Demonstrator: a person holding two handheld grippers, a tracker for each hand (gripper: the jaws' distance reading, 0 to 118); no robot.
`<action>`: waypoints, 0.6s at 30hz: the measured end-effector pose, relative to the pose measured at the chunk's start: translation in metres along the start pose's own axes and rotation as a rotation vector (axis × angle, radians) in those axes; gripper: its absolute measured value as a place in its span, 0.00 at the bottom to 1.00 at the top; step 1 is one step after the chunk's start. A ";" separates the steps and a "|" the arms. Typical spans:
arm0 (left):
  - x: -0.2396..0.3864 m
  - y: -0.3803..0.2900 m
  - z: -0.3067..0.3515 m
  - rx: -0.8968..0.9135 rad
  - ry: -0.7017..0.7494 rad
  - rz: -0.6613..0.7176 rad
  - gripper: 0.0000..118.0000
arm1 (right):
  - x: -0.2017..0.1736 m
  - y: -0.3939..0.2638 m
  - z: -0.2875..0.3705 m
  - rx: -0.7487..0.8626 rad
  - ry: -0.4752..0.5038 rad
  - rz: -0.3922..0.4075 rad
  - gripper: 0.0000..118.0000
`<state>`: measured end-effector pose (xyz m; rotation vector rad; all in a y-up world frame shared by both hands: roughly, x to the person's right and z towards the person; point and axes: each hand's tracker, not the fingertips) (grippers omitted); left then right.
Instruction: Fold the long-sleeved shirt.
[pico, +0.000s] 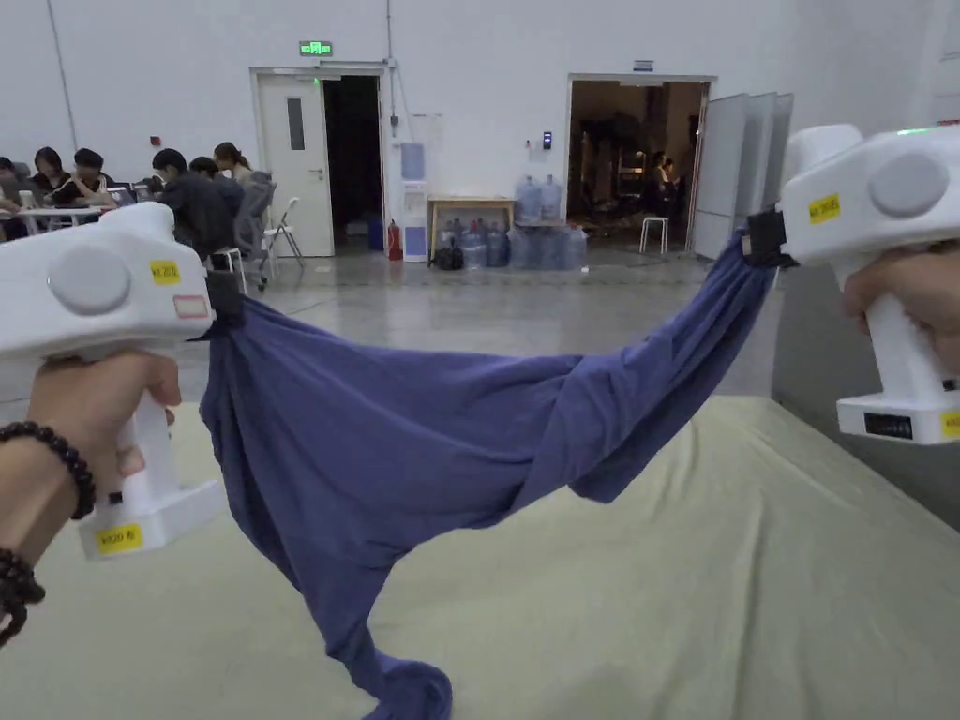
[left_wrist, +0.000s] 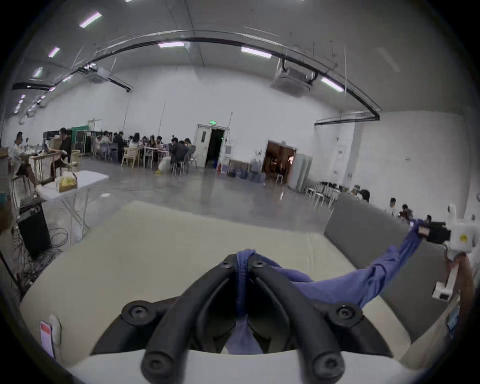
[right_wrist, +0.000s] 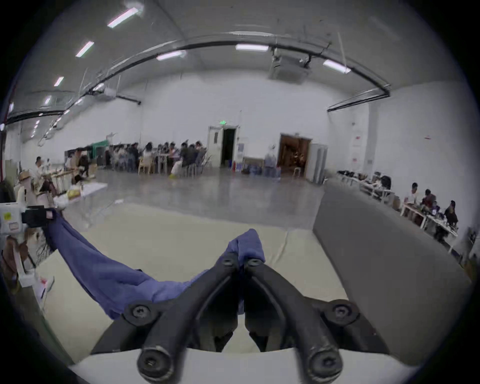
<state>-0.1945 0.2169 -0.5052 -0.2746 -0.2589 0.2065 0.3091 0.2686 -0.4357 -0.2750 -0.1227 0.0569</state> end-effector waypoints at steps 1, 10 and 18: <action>0.004 0.019 -0.004 0.008 -0.005 -0.004 0.00 | 0.004 0.014 0.000 0.011 -0.025 -0.014 0.00; 0.034 0.112 -0.018 0.119 0.038 -0.021 0.00 | 0.030 0.076 -0.021 0.012 -0.157 -0.027 0.00; 0.042 0.072 -0.037 0.028 0.048 -0.067 0.00 | 0.036 0.025 -0.053 -0.037 -0.128 -0.062 0.00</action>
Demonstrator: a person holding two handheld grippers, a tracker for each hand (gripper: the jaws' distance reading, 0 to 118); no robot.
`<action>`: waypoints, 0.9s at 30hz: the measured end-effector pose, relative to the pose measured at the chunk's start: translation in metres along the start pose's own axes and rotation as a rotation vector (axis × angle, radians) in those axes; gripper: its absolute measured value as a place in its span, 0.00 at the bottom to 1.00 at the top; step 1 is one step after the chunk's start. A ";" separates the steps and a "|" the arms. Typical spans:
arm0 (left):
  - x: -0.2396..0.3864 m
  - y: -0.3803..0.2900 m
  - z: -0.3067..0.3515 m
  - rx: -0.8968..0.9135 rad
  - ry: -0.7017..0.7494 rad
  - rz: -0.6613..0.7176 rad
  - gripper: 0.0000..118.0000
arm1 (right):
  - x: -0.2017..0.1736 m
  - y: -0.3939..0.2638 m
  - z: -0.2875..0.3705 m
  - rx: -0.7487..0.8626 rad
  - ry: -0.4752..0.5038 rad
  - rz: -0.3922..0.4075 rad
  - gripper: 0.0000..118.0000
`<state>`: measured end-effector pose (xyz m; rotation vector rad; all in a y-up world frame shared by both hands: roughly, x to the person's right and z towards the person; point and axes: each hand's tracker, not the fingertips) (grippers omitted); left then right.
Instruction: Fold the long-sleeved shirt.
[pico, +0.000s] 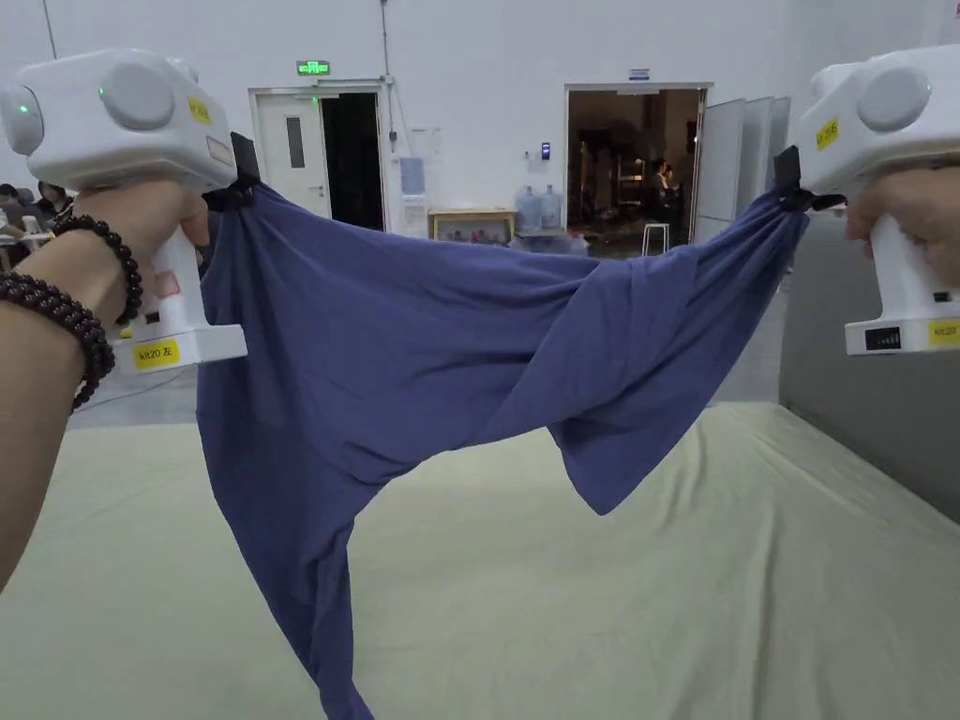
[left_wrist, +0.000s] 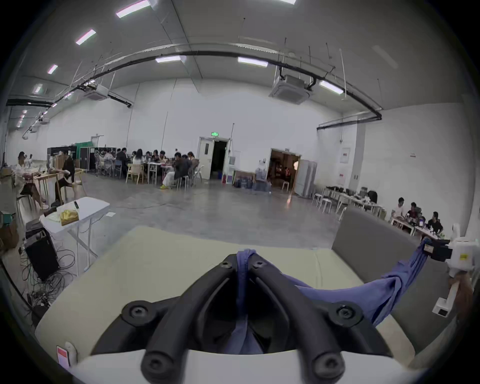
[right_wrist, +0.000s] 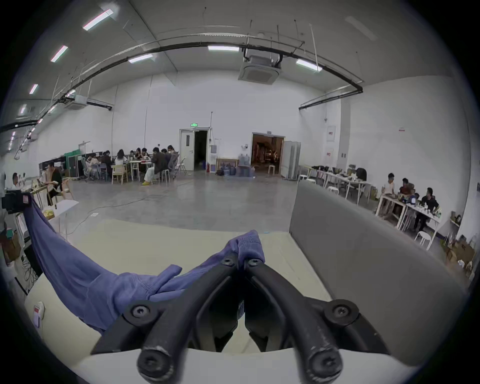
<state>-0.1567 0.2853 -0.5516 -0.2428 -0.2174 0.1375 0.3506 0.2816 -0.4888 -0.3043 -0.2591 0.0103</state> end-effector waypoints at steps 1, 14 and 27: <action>-0.002 -0.013 -0.007 -0.032 0.006 -0.003 0.00 | 0.001 -0.012 -0.008 -0.023 0.010 -0.007 0.00; -0.038 -0.230 -0.101 -0.382 -0.007 -0.018 0.00 | -0.021 -0.227 -0.104 -0.343 0.060 -0.044 0.00; -0.083 -0.369 0.090 -0.612 -0.116 -0.055 0.00 | 0.005 -0.407 0.098 -0.497 0.294 0.129 0.00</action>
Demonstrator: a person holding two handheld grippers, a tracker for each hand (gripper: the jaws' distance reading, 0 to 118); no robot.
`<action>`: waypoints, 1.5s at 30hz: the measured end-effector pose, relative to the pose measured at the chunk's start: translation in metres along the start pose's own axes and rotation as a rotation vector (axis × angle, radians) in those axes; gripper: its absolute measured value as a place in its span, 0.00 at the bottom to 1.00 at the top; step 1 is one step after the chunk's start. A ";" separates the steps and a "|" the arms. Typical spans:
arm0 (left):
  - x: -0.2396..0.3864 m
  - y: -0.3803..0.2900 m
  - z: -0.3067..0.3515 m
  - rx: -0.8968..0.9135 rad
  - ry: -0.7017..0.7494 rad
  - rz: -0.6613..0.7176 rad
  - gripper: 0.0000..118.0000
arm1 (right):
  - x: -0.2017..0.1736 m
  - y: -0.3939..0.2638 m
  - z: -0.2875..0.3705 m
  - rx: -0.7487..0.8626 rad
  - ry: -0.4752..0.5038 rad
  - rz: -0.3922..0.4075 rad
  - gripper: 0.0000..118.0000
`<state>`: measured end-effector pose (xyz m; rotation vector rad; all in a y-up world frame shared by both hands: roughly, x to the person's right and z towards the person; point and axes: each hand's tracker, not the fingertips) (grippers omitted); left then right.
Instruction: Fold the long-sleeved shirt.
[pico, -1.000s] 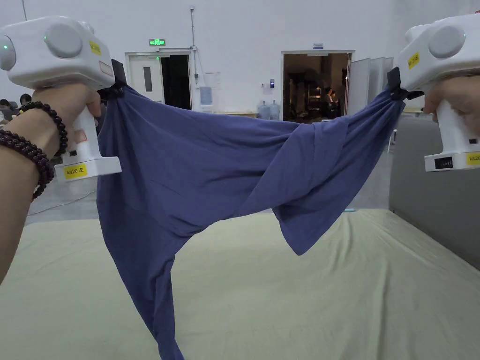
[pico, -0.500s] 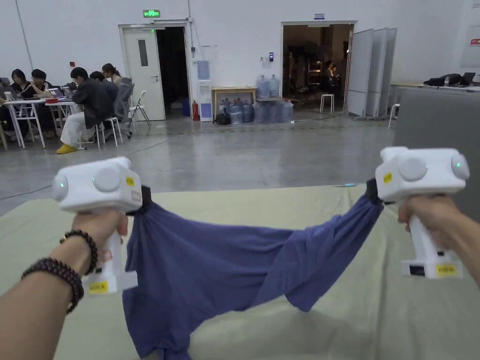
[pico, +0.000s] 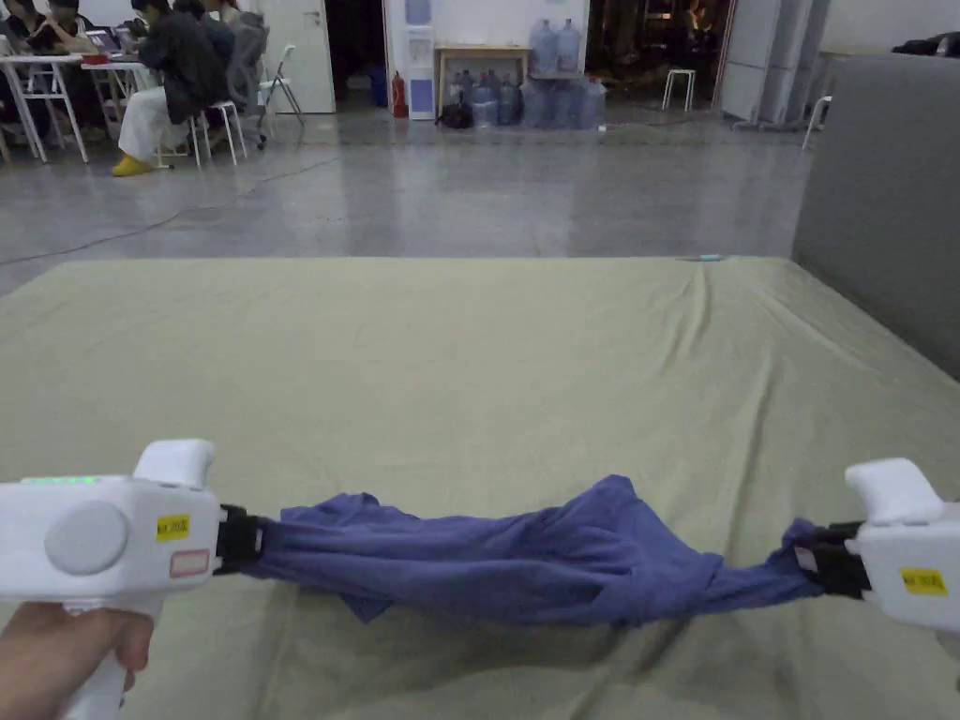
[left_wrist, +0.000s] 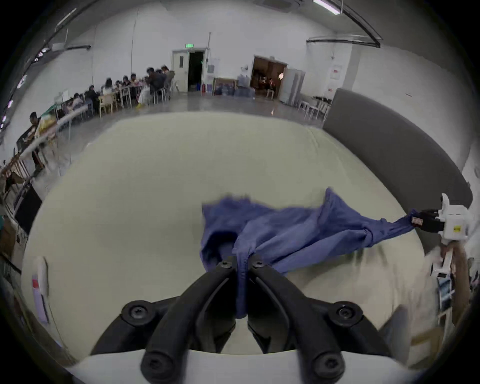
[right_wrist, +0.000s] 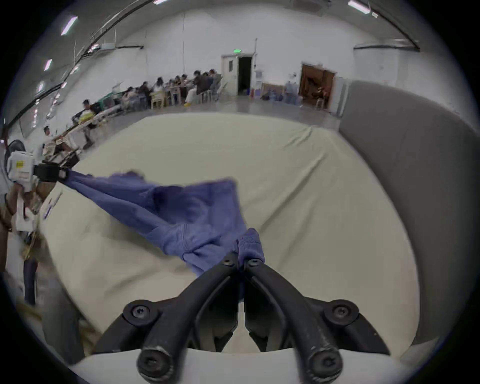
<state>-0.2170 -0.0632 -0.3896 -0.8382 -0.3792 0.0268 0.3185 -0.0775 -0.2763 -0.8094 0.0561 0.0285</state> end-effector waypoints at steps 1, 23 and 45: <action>-0.001 -0.025 0.000 -0.025 0.007 -0.006 0.00 | -0.003 -0.023 0.000 -0.052 -0.001 0.030 0.00; -0.004 -0.095 0.071 0.056 0.003 0.044 0.00 | -0.034 -0.082 0.078 0.034 -0.028 -0.106 0.00; 0.010 -0.115 -0.065 -0.243 0.073 -0.065 0.02 | -0.054 -0.048 0.033 -0.050 0.014 0.015 0.00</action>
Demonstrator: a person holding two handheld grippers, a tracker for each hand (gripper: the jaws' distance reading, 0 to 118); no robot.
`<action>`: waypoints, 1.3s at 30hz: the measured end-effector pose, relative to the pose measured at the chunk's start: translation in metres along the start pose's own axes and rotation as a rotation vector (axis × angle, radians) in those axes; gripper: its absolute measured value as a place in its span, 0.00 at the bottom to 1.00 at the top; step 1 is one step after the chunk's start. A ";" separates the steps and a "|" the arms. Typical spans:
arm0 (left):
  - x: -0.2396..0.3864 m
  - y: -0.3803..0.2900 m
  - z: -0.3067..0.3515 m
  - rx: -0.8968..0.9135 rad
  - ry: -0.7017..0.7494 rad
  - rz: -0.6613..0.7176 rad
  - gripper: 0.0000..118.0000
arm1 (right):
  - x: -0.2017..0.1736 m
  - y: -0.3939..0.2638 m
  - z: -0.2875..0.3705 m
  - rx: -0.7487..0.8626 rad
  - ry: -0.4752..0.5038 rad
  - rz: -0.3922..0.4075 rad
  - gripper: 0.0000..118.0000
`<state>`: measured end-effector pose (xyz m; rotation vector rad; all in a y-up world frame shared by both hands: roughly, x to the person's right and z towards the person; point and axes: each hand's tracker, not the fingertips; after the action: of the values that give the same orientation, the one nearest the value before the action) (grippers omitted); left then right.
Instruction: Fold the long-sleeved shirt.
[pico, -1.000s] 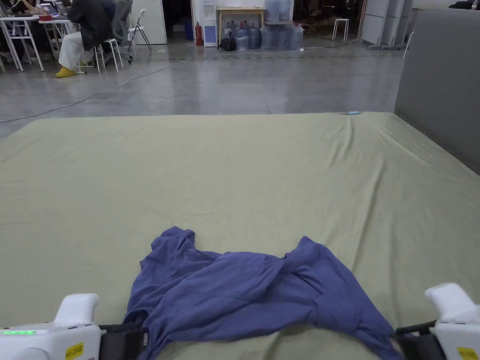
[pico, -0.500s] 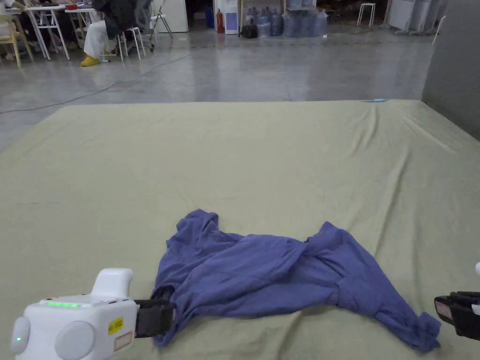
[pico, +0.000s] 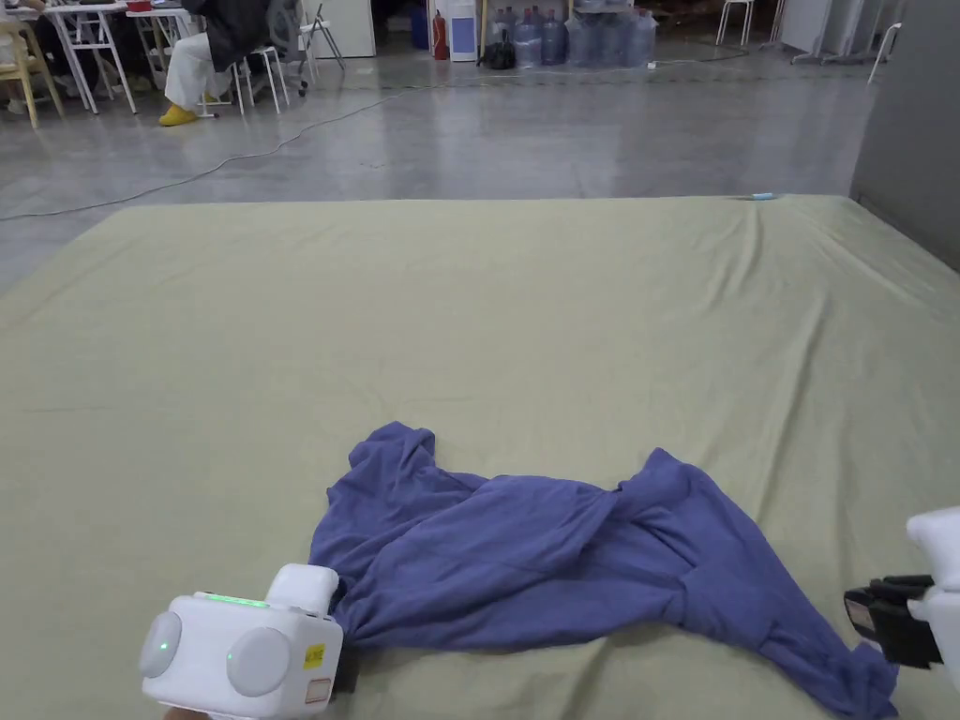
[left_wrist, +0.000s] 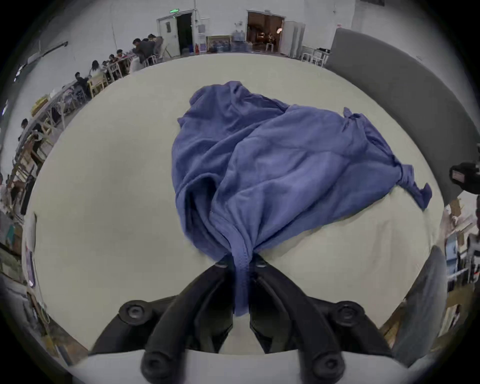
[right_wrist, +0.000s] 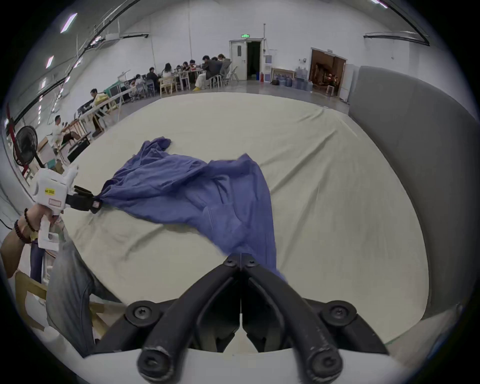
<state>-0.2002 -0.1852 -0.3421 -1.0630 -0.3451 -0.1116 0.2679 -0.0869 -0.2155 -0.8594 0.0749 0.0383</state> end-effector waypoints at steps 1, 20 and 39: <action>-0.003 0.003 0.005 0.023 0.008 0.040 0.02 | 0.001 0.015 -0.007 0.007 0.002 0.012 0.00; 0.006 0.029 0.045 0.144 -0.058 0.068 0.02 | 0.005 0.170 -0.300 -0.411 -0.044 0.046 0.29; 0.000 0.226 0.213 0.650 -0.043 0.098 0.02 | 0.040 0.302 0.011 0.275 -0.051 0.023 0.02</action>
<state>-0.1901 0.1100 -0.4378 -0.4370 -0.3350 0.1084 0.2887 0.1181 -0.4397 -0.5827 0.0410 0.0702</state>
